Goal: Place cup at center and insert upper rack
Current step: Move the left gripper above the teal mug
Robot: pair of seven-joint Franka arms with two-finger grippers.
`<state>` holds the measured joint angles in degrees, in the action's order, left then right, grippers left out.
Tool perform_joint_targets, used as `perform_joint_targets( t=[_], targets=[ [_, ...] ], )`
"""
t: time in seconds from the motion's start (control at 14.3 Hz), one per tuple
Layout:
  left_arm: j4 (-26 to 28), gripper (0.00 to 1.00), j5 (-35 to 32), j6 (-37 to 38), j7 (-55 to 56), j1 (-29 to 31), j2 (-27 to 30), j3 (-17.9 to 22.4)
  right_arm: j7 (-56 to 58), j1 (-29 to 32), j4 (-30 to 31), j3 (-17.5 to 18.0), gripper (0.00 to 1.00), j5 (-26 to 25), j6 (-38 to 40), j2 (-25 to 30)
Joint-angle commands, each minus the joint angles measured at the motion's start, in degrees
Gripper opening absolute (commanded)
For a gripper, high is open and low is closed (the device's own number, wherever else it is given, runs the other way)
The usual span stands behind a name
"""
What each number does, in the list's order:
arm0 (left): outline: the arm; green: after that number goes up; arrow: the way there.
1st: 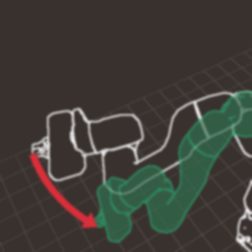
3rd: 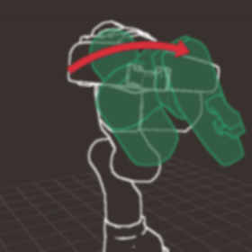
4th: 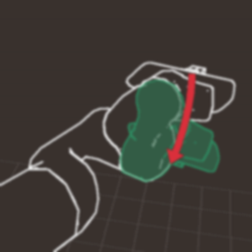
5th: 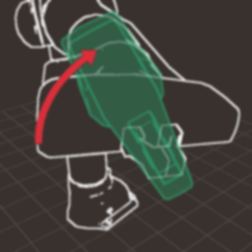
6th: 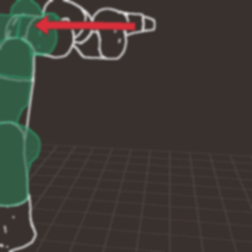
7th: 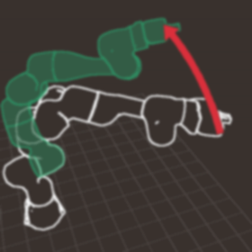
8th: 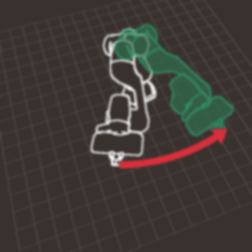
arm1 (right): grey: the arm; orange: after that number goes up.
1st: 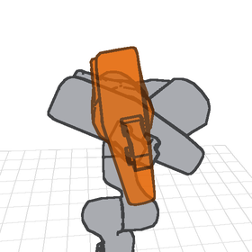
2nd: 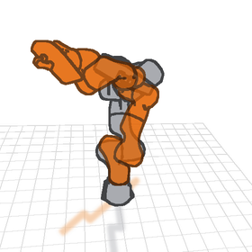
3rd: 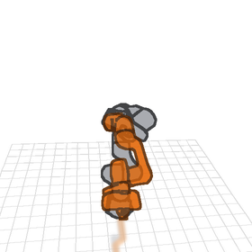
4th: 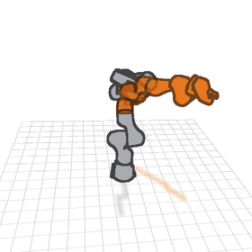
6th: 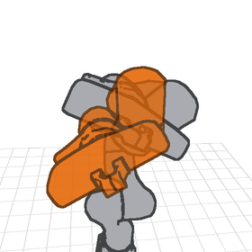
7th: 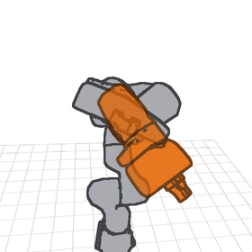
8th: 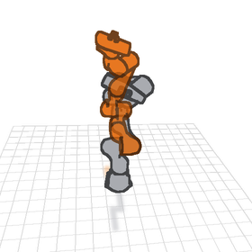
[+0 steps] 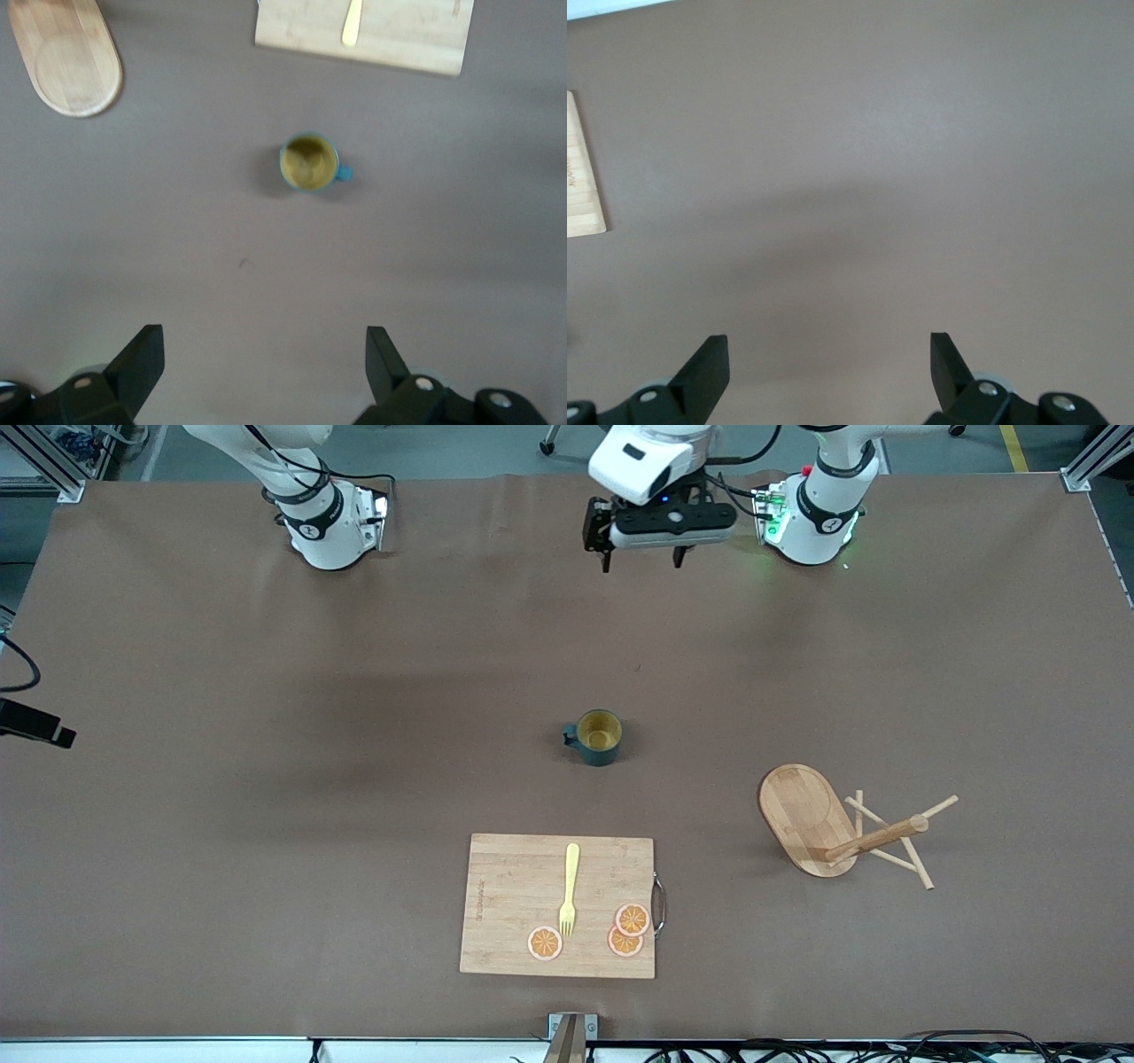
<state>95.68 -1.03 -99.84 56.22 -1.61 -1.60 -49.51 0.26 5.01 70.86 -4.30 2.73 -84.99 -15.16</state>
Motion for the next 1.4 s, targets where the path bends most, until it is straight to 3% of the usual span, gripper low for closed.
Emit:
perform_joint_targets(
  t=[0.0,0.42,0.7,0.98,1.33],
  targets=[
    [4.0,1.0,-2.1,-3.5,3.9,-2.7,0.0,-0.9,0.1,1.0,6.2,3.1,1.0,-0.6,-1.9,5.4],
    [13.3,1.0,-13.1,-14.7,18.4,-11.3,-1.8,-0.9,2.0,2.2,7.3,4.5,1.0,-1.4,-1.9,6.4],
    [13.4,1.0,-26.4,-15.5,31.5,-17.2,-10.2,-0.9,2.2,2.0,10.7,4.5,1.0,-1.5,-3.6,8.3],
    [13.6,1.0,-37.6,-15.5,43.7,-20.7,-16.8,-0.9,3.5,1.8,18.4,4.6,1.0,-2.3,-9.7,12.6],
    [13.6,1.0,-55.6,-15.5,58.4,-25.3,-25.8,-0.8,3.5,1.7,23.2,4.7,1.0,-2.6,-9.8,16.4]
  ],
)
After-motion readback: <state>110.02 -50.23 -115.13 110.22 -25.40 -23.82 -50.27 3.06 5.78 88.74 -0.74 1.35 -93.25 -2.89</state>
